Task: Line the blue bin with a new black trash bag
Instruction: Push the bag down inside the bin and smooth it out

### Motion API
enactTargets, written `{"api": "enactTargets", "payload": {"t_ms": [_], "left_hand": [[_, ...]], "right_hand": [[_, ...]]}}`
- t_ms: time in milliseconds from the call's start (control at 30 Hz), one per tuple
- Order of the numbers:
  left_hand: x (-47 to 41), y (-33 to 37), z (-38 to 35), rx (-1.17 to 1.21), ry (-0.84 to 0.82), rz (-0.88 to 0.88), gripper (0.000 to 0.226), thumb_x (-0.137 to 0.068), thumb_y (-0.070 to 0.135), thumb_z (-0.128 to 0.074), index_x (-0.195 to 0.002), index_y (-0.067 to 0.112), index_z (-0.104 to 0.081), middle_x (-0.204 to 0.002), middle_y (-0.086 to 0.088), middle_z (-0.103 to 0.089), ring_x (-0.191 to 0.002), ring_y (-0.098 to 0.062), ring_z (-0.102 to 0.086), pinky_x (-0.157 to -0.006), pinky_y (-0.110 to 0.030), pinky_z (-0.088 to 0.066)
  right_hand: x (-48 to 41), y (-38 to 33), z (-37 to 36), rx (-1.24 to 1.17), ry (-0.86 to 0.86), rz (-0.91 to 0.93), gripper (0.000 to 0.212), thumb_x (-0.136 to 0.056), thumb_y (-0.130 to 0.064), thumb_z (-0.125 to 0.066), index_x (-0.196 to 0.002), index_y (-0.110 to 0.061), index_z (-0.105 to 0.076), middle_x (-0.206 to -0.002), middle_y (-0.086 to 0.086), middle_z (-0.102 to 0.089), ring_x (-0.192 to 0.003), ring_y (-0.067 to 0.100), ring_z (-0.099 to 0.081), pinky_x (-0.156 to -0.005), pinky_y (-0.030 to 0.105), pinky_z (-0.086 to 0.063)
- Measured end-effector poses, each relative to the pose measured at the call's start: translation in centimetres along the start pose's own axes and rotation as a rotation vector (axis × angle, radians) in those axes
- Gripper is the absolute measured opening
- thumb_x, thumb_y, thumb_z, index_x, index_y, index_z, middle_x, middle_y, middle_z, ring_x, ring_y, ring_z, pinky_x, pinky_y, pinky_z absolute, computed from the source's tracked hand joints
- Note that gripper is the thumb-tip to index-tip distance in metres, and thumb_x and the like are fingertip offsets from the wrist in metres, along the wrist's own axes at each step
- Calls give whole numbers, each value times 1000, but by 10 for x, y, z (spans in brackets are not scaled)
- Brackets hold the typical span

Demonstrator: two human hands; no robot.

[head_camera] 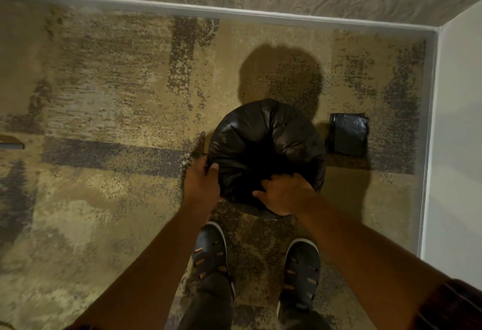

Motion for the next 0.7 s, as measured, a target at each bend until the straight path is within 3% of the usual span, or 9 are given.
{"api": "enactTargets", "payload": {"t_ms": [133, 200, 267, 333, 433, 500, 567, 633, 700], "left_hand": [[0, 1, -1, -30, 1, 9, 28, -109, 24, -52, -128, 12, -68, -123, -20, -74, -109, -45, -73, -91, -69, -61], [0, 5, 0, -55, -5, 4, 30, -109, 24, -51, -132, 12, -67, -124, -20, -74, -111, -44, -73, -93, -67, -61], [1, 7, 0, -74, -12, 1, 30, -109, 23, -51, -133, 12, -66, -123, -19, -74, -111, -45, -73, -93, -65, -61], [1, 8, 1, -97, -14, -16, 27, -109, 20, -51, -129, 11, -67, -117, -17, -74, -108, -45, -73, -90, -59, -62], [3, 8, 1, -95, -6, -17, 21, -110, 19, -50, -123, 13, -66, -112, -15, -74, -106, -44, -73, -88, -61, -63], [5, 8, 1, -91, -12, -15, 16, -110, 20, -50, -119, 17, -62, -112, -12, -71, -107, -43, -72, -87, -63, -63], [4, 6, 0, -100, -27, 5, 33, -112, 23, -48, -143, 17, -57, -135, -15, -68, -124, -43, -68, -95, -64, -61], [1, 1, 0, -109, -31, 32, 49, -114, 26, -47, -162, 16, -43, -155, -17, -58, -135, -43, -61, -104, -64, -57], [0, -2, 0, -43, -37, 46, 47, -113, 26, -48, -160, 18, -46, -153, -14, -60, -131, -40, -64, -102, -65, -58]], "right_hand": [[16, -12, 23, 14, 361, 95, 43, -108, -47, -36, -117, -18, -66, -114, 12, -69, -109, 35, -66, -95, 46, -52], [24, -22, 41, 8, 626, 177, 27, -106, -35, -47, -100, -16, -65, -96, 11, -65, -85, 34, -65, -71, 42, -52], [27, -30, 61, -19, 805, 212, 11, -98, -24, -62, -98, -14, -65, -95, 13, -62, -76, 35, -62, -61, 41, -47], [15, -31, 73, 10, 755, 170, 27, -95, -26, -66, -120, -16, -63, -117, 17, -61, -94, 38, -63, -73, 48, -52], [-17, -19, 78, 49, 487, 57, 78, -88, -48, -72, -154, -31, -34, -156, 16, -37, -135, 46, -45, -106, 63, -42], [-37, -12, 75, 72, 376, 24, 112, -73, -65, -80, -160, -40, -14, -169, 15, -18, -147, 51, -30, -113, 71, -32], [-55, -6, 68, 106, 333, 38, 134, -60, -79, -80, -161, -46, 3, -174, 12, -3, -152, 55, -16, -114, 78, -22], [-69, 0, 61, 152, 293, 42, 142, -55, -89, -74, -158, -50, 15, -175, 9, 7, -155, 55, -4, -114, 81, -13], [-78, 6, 54, 168, 255, 31, 142, -55, -94, -69, -156, -51, 22, -175, 7, 16, -157, 53, 4, -116, 82, -6]]}}
Point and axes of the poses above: each hand's wrist, its own x-axis away from the middle knuckle, its own z-axis out of the back of the hand, y = z × x, the point moved 4 cm from there along -x, towards the middle knuckle
